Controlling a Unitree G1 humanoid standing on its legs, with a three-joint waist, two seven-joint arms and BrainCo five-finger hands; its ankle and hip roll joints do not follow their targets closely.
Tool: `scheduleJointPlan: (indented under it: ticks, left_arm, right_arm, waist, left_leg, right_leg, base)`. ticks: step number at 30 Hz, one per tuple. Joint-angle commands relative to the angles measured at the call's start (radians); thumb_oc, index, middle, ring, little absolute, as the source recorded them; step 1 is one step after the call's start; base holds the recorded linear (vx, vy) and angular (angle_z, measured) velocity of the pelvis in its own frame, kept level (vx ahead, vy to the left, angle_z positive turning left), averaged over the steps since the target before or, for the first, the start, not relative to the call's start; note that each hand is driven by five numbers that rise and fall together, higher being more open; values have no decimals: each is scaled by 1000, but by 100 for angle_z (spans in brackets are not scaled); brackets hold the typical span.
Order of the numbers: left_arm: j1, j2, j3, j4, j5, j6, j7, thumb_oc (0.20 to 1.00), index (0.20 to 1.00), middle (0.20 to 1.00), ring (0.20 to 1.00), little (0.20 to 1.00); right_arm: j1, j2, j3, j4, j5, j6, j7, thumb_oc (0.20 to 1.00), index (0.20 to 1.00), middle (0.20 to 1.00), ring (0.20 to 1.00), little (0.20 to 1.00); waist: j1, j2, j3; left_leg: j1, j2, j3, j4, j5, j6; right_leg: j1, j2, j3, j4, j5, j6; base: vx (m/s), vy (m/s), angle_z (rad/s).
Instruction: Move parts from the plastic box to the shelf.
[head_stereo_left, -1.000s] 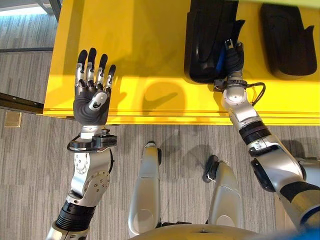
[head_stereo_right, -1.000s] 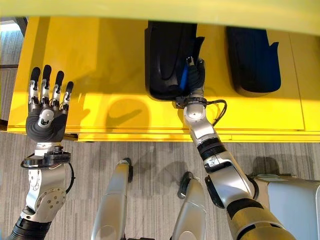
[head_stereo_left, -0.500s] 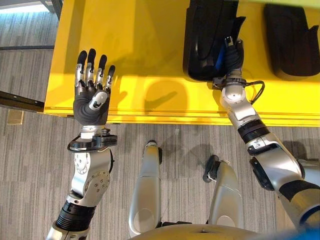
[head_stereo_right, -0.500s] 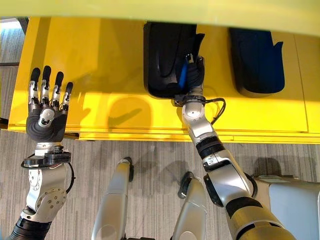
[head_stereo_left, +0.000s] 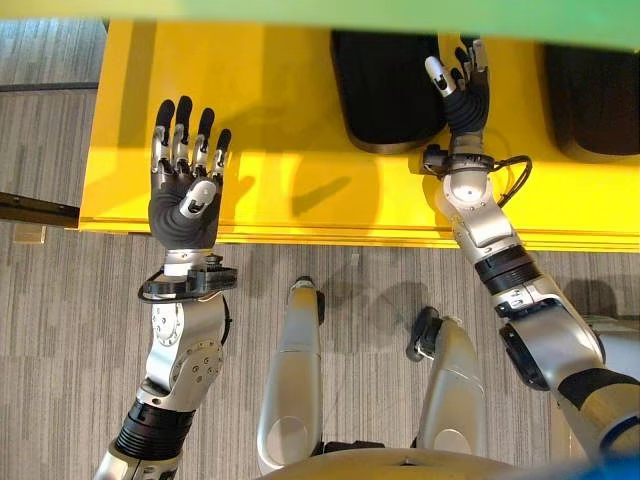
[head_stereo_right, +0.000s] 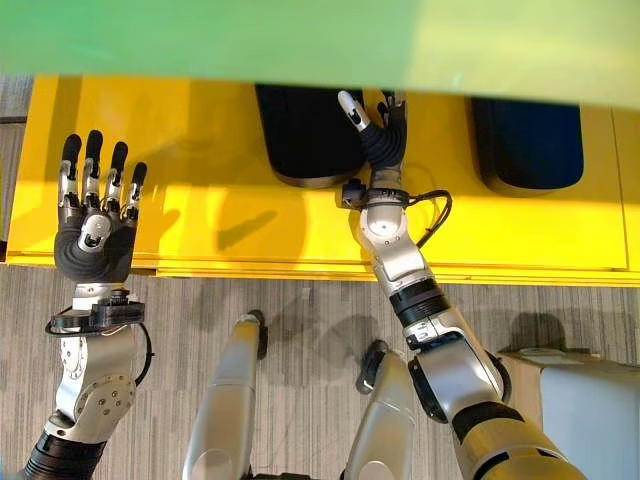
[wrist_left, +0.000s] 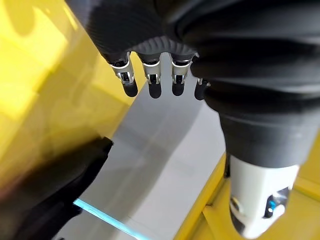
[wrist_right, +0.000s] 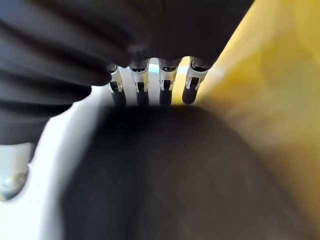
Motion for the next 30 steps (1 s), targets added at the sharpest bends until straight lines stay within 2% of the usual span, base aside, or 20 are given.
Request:
scheduleJointPlan:
  ticks: [1,13,20,21,22,23,24,25,26,27,30]
  left_arm:
    - [15,17,11,-100,52,-56,3,1000,1000,1000,1000,1000]
    - [35,16,26,-111,67,-55,16,1000,1000,1000,1000,1000]
    - [40,16,28,-116,71,-56,21,1000,1000,1000,1000,1000]
    - [41,16,27,-117,71,-55,23,1000,1000,1000,1000,1000]
    - [42,17,28,-118,72,-55,22,1000,1000,1000,1000,1000]
    - [43,18,28,-119,69,-55,21,1000,1000,1000,1000,1000]
    - [43,18,28,-120,69,-55,22,1000,1000,1000,1000,1000]
    - [45,17,29,-121,69,-55,23,1000,1000,1000,1000,1000]
    - [46,16,28,-121,69,-55,23,1000,1000,1000,1000,1000]
    - [46,16,26,-121,68,-55,25,1000,1000,1000,1000,1000]
    - [44,15,24,-121,67,-55,26,1000,1000,1000,1000,1000]
  right_arm:
    - [4,1,-61,-76,-48,-72,-8,1000,1000,1000,1000,1000]
    - [116,12,-105,-249,-53,-108,-21,1000,1000,1000,1000,1000]
    - [140,47,-78,-253,-28,-118,-3,1000,1000,1000,1000,1000]
    - [141,53,-71,-255,-21,-117,4,1000,1000,1000,1000,1000]
    - [142,54,-67,-254,-18,-117,7,1000,1000,1000,1000,1000]
    - [141,64,-57,-249,-3,-120,16,1000,1000,1000,1000,1000]
    - [141,71,-50,-243,5,-119,19,1000,1000,1000,1000,1000]
    - [140,74,-47,-240,8,-120,21,1000,1000,1000,1000,1000]
    - [139,80,-41,-234,14,-121,24,1000,1000,1000,1000,1000]
    - [134,85,-31,-224,22,-119,30,1000,1000,1000,1000,1000]
    - [121,94,-18,-205,27,-115,35,1000,1000,1000,1000,1000]
  waist:
    - [20,5,-43]
    - [3,0,-52]
    - [-1,1,-57]
    - [-1,0,-58]
    - [-2,0,-55]
    - [0,0,-54]
    - [1,1,-57]
    - [1,1,-54]
    - [3,1,-53]
    - [5,2,-56]
    - [8,1,-56]
  left_leg:
    - [-37,28,-13,-32,71,18]
    - [-46,34,-16,-27,73,16]
    - [-51,35,-14,-32,79,15]
    - [-42,38,-15,-22,47,11]
    - [-53,35,-14,-35,81,14]
    - [-53,36,-14,-33,80,14]
    - [-43,38,-15,-23,49,10]
    - [-54,35,-14,-33,80,14]
    - [-54,36,-13,-33,81,14]
    - [-45,37,-13,-22,48,10]
    - [-47,35,-14,-23,49,10]
  right_leg:
    - [-79,31,48,54,61,-49]
    - [-90,37,51,60,59,-47]
    - [-96,39,54,56,64,-47]
    - [-87,39,56,68,35,-39]
    - [-97,39,54,57,64,-47]
    - [-95,39,53,57,63,-47]
    - [-86,39,56,67,37,-39]
    - [-95,38,53,57,64,-47]
    - [-95,39,53,58,64,-47]
    - [-86,38,54,69,37,-40]
    - [-86,36,54,67,37,-39]
  base:
    - [0,0,0]
    - [0,0,0]
    - [11,-2,0]
    - [0,0,0]
    - [0,0,0]
    - [0,0,0]
    - [0,0,0]
    - [0,0,0]
    - [-1,-1,-3]
    - [83,-11,-1]
    - [28,-4,0]
